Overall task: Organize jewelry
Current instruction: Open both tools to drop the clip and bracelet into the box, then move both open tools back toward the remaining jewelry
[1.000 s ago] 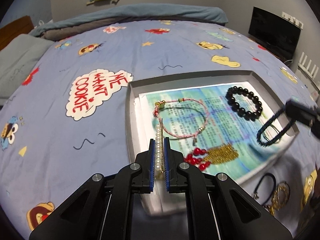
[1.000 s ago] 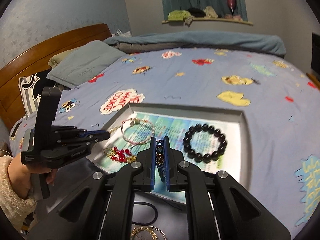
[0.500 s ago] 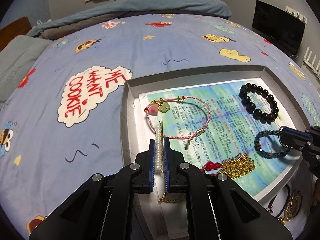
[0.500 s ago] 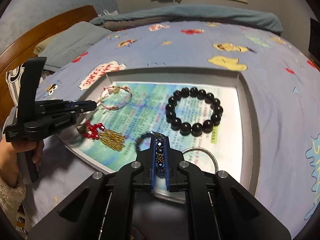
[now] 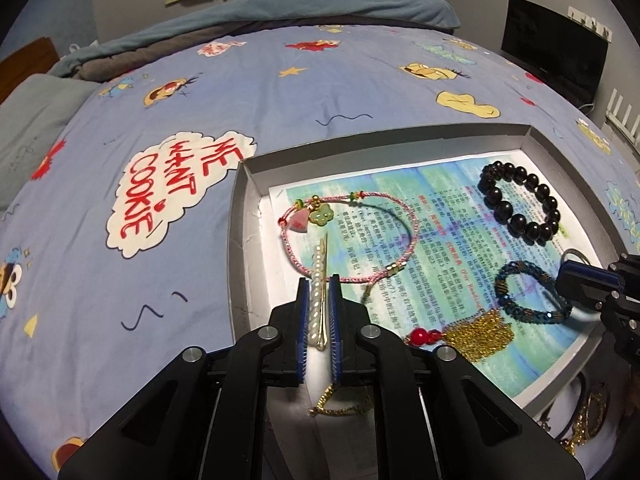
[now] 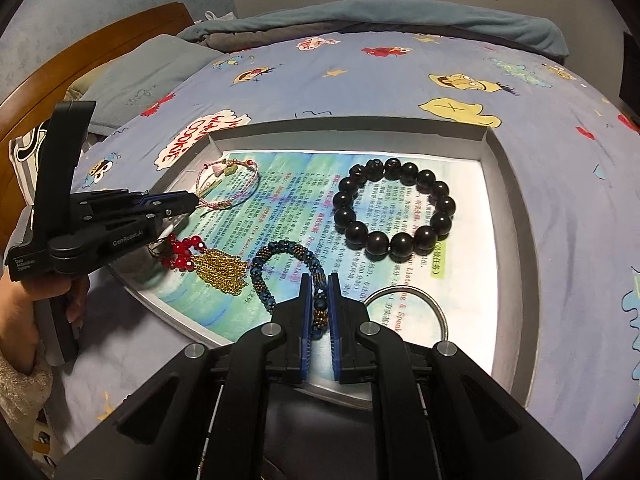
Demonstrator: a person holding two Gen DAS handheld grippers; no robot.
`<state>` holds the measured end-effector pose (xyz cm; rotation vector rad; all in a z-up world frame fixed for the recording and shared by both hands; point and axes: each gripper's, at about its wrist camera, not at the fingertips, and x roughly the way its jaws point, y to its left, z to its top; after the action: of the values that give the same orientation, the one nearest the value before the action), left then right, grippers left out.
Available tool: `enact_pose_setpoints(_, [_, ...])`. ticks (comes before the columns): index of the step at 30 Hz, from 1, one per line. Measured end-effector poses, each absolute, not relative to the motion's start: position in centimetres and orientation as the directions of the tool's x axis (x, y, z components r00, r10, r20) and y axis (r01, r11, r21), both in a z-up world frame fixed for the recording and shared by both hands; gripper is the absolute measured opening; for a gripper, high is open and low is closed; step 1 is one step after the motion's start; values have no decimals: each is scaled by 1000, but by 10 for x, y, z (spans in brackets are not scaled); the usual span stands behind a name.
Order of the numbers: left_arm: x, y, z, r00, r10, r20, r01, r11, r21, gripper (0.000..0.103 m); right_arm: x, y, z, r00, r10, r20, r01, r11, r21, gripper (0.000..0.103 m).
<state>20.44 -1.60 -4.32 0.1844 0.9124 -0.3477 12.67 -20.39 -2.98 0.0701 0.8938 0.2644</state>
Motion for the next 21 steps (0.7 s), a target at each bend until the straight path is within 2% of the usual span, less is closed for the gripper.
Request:
enact_pose_setpoints(2, [200, -16, -40, 571, -219, -792, 373, 928, 13, 20, 125, -205, -27, 605, 257, -754, -197, 965, 171, 25])
enact_pose_setpoints(5, [191, -14, -32, 585, -227, -779, 374, 927, 11, 28, 120, -206, -21, 622, 248, -743, -192, 968, 163, 29])
enact_pose_setpoints(7, [182, -11, -25, 593, -238, -769, 372, 928, -1, 42, 115, -209, -17, 634, 242, -735, -184, 970, 161, 34])
enact_pose_setpoints(9, [175, -8, -19, 604, -245, -758, 369, 929, -6, 51, 110, -212, -13, 642, 242, -728, -174, 970, 168, 44])
enact_pose_setpoints(10, [168, -5, -14, 612, -247, -751, 368, 930, -6, 55, 106, -215, -11, 647, 239, -724, -167, 971, 172, 45])
enact_pose_setpoints(16, [137, 4, 3, 639, -257, -725, 360, 933, -13, 73, 86, -225, 0, 672, 200, -713, -126, 980, 156, 59])
enact_pose_setpoints(21, [108, 12, 17, 647, -278, -710, 358, 933, -38, 80, 65, -230, 11, 698, 172, -695, -105, 985, 137, 76])
